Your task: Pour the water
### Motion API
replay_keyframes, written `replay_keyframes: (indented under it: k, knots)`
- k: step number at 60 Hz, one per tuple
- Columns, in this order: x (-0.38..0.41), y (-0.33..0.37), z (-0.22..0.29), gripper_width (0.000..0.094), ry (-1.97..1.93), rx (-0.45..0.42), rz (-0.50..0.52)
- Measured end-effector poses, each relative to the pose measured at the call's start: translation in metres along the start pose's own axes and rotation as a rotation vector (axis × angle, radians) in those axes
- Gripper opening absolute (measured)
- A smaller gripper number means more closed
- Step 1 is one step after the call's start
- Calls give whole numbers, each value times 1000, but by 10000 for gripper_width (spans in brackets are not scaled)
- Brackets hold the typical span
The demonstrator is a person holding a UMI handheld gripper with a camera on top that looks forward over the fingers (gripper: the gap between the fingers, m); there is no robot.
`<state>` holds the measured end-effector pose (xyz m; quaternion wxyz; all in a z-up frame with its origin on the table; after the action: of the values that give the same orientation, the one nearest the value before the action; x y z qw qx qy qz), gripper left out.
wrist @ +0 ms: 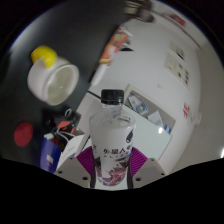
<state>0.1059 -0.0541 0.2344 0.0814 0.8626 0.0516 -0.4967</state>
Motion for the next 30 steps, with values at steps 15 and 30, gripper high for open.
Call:
replay_keyframes:
  k: [15,30]
  knots:
    - [-53,32,-59,406,-1119,84,-118]
    - [25,38,-77,405,-1895,32,-72]
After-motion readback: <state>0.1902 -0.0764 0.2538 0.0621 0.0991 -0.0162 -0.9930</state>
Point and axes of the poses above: the point between the fingertips, and its own axes, seen from behind it with the camera up: x to the left, z up, y backward, against the way the camera looks, the point moved 8 cm from there along y, backward, against the way the camera looks, and after that the axes turned 9 degrees about -x, right-handed, at the moved point
